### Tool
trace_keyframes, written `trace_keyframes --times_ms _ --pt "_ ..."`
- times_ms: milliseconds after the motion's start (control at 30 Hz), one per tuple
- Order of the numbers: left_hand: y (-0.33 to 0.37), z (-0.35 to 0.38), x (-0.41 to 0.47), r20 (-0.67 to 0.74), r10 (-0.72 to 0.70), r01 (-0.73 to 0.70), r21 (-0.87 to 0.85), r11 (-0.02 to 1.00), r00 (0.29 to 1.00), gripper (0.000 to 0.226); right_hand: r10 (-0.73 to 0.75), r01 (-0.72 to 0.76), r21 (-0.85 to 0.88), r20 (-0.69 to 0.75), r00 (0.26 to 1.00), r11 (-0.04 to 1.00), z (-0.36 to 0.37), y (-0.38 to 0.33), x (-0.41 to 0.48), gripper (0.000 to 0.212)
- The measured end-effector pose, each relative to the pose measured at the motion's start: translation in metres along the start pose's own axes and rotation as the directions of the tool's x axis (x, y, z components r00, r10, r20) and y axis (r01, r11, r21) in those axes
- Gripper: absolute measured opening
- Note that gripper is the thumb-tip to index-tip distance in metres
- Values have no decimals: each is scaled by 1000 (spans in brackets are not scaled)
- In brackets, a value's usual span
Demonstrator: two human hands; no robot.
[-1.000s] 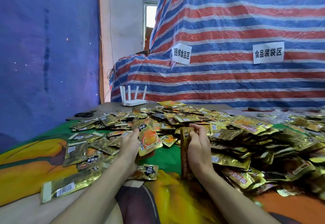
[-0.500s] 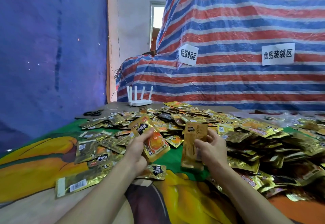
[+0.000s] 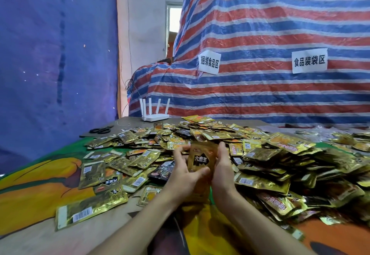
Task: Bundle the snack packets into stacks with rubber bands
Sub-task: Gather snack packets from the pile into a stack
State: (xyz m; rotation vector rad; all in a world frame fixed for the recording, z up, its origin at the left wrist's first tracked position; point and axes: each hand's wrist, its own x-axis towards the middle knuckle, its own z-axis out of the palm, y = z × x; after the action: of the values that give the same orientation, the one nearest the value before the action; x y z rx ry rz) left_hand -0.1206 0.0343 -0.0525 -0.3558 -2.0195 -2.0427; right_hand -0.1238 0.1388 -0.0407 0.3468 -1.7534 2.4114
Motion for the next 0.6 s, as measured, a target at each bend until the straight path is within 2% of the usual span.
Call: trace_keyframes --times_ms 33,100,167,300,367,467,533,600 --pt "-1 -1 0 23 4 -4 -11 1000 1000 65 -77 77 -75 1 997 994 3 1 -1 46" --pt "-3 -2 -2 89 -31 36 -52 998 996 63 -199 192 -200 -13 980 961 3 3 -1 31" --pt "-6 -2 -3 136 -53 57 -19 998 989 55 -208 185 -258 -65 976 948 2 3 1 27" --pt "-10 -2 2 109 55 -68 122 990 993 51 -131 103 -247 -101 986 964 -1 0 4 33" --pt "-10 -5 4 92 115 -132 203 970 989 48 -33 22 -155 -69 997 988 -2 -7 4 37" --pt "-11 -8 4 151 114 -148 236 960 982 35 131 -132 -81 -28 991 988 -2 -19 3 35" --pt "-12 -5 1 197 84 -122 186 975 977 26 171 -172 -151 -22 985 973 -1 -26 2 33" --pt "-10 -3 -1 183 89 -117 146 982 979 27 115 -121 -299 -37 993 947 -2 -33 2 29"
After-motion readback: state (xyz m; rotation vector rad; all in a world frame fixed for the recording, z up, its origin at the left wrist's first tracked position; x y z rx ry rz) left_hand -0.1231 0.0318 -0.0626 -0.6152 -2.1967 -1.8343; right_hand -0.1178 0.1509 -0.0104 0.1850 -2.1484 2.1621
